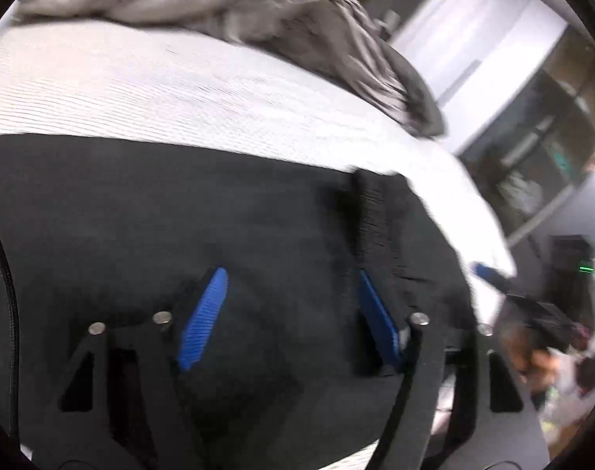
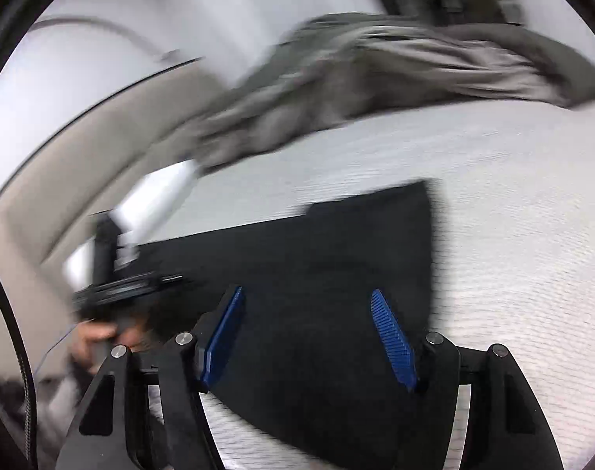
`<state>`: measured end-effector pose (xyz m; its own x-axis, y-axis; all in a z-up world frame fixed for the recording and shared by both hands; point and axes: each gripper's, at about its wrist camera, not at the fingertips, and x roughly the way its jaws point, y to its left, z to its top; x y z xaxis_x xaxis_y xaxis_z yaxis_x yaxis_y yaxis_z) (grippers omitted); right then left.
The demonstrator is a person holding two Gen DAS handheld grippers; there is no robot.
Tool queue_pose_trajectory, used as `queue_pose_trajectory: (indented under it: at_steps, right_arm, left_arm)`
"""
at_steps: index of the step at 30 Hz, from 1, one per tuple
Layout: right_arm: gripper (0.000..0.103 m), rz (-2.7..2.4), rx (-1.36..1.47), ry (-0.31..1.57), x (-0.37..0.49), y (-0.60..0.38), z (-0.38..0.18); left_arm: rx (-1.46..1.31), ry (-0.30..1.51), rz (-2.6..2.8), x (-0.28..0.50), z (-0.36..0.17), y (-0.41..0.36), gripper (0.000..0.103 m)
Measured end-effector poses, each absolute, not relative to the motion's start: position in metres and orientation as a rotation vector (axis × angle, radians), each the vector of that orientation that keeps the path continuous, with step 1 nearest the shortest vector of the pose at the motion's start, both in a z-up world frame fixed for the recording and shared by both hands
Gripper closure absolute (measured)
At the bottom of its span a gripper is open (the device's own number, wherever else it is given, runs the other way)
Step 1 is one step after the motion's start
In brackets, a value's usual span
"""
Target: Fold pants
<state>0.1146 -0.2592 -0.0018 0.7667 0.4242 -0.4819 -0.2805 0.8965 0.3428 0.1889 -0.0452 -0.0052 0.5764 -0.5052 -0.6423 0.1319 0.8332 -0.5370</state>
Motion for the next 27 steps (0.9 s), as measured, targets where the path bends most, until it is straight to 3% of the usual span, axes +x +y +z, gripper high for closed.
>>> queue_pose_trajectory:
  at_steps: [6,8,11,12,14,18,19,23,27]
  right_arm:
    - [0.035,0.267,0.130,0.812,0.150,-0.264,-0.062]
    - [0.035,0.258,0.048,0.790,0.147,-0.257,-0.066]
    - [0.035,0.270,0.053,0.790,0.144,-0.259,-0.067]
    - [0.035,0.275,0.051,0.788,0.139,-0.265,-0.067]
    - [0.035,0.279,0.061,0.787,0.135,-0.273,-0.069]
    - [0.035,0.272,0.070,0.783,0.126,-0.278,-0.060]
    - [0.034,0.271,0.075,0.782,0.121,-0.282,-0.054]
    - [0.034,0.266,0.083,0.780,0.120,-0.284,-0.047]
    - [0.033,0.281,0.105,0.763,0.120,-0.280,-0.036]
  left_arm:
    - [-0.570,1.069,-0.516,0.228,-0.043,-0.089,0.040]
    - [-0.545,1.079,-0.543,0.235,-0.042,-0.100,0.021]
    - [-0.528,1.107,-0.567,0.242,-0.039,-0.116,0.021]
    - [-0.535,1.102,-0.564,0.242,-0.037,-0.119,0.027]
    - [-0.540,1.099,-0.537,0.243,-0.038,-0.125,0.057]
    - [-0.523,0.993,-0.532,0.236,-0.025,-0.136,0.077]
    - [-0.503,0.968,-0.525,0.234,-0.021,-0.138,0.087]
    - [-0.459,0.891,-0.498,0.224,-0.004,-0.137,0.095]
    - [-0.478,0.837,-0.479,0.214,0.009,-0.112,0.097]
